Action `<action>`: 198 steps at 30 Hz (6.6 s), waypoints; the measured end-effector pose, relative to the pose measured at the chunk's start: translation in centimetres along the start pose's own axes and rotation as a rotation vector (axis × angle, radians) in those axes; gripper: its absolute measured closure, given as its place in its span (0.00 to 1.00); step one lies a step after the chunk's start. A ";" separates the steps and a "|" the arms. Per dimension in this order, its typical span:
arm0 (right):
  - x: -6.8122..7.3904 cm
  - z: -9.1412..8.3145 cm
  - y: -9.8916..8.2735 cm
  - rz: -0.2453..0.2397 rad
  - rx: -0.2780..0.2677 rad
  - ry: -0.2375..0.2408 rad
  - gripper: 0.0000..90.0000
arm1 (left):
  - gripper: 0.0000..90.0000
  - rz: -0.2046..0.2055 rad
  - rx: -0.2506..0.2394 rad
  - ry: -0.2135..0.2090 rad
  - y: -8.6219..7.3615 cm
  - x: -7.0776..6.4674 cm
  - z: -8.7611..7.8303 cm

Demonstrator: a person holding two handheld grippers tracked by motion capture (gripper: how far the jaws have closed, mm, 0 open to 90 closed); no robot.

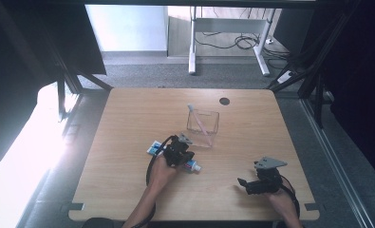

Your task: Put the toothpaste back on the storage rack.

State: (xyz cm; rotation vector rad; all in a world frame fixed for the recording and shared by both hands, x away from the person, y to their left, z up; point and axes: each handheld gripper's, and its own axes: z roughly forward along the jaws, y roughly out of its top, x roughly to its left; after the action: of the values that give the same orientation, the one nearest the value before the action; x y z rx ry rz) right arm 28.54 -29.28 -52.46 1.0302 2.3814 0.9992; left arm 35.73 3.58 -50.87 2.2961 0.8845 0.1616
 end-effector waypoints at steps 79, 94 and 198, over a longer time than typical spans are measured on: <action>0.0 0.0 0.0 -0.023 0.017 0.002 0.06 | 0.57 -0.131 0.219 0.106 -2.1 3.2 -5.0; 0.0 0.0 0.0 -0.027 0.019 0.002 0.06 | 0.50 -0.194 0.304 0.115 -1.6 3.9 -2.3; -0.2 0.6 -0.4 0.004 0.017 0.066 0.00 | 0.81 0.046 -0.120 0.016 9.0 2.8 -9.5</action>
State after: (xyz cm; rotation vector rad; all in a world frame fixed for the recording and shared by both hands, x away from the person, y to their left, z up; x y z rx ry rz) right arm 28.81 -29.34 -53.20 1.0233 2.4459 1.0306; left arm 39.73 5.51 -38.22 2.2072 0.8083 0.2465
